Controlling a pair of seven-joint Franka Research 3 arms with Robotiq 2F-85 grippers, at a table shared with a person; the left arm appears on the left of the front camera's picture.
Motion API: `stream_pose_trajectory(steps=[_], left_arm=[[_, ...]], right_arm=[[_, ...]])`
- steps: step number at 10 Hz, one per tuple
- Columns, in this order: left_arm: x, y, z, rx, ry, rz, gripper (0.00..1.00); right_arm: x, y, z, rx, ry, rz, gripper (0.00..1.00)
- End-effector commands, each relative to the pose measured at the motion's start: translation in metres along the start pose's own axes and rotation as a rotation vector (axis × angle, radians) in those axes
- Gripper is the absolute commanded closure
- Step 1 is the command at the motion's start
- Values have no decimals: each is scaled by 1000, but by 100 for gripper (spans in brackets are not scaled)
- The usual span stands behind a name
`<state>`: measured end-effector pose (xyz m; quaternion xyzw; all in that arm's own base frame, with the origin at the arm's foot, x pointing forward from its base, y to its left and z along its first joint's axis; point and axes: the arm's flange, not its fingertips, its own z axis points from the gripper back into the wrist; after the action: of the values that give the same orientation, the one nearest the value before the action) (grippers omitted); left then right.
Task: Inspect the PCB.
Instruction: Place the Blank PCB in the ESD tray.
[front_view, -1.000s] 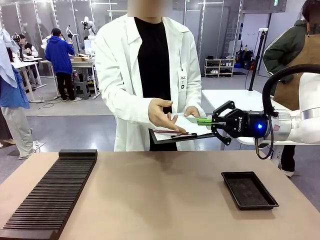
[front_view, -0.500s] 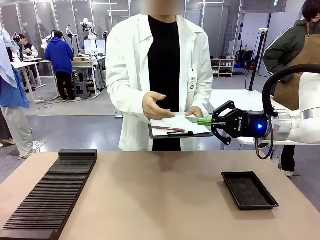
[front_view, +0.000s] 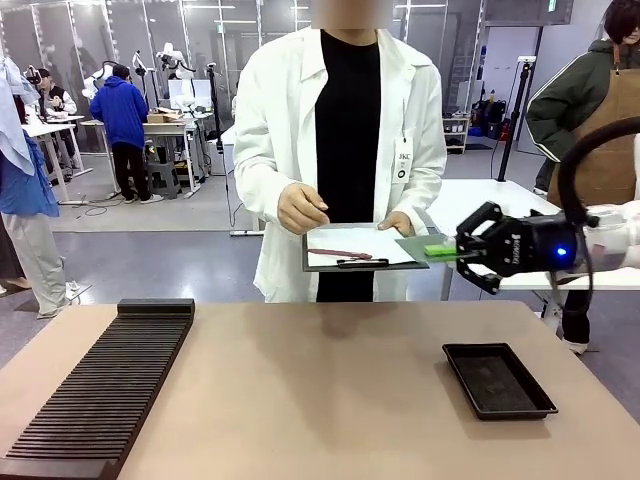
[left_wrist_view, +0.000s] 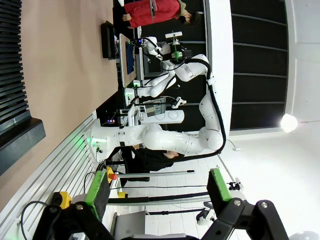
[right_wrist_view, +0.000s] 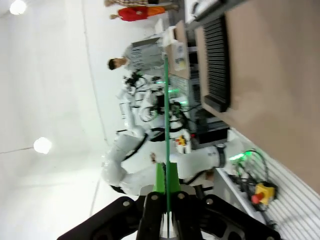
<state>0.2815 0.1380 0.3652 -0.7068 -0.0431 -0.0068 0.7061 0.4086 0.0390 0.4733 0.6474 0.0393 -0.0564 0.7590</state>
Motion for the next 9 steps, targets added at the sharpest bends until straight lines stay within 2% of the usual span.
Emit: stream_pose_trajectory(steps=[1, 4, 7, 9], left_arm=[[1, -2, 0, 7, -2, 15, 0], [1, -2, 0, 7, -2, 15, 0], [1, -2, 0, 7, -2, 15, 0], [1, -2, 0, 7, -2, 15, 0]], right_arm=[[-6, -19, 20, -77, -31, 80, 97], [1, -53, 55, -206, -136, 108, 97], [15, -93, 69, -339, -128, 106, 97], [31, -127, 62, -441, -110, 159, 97]])
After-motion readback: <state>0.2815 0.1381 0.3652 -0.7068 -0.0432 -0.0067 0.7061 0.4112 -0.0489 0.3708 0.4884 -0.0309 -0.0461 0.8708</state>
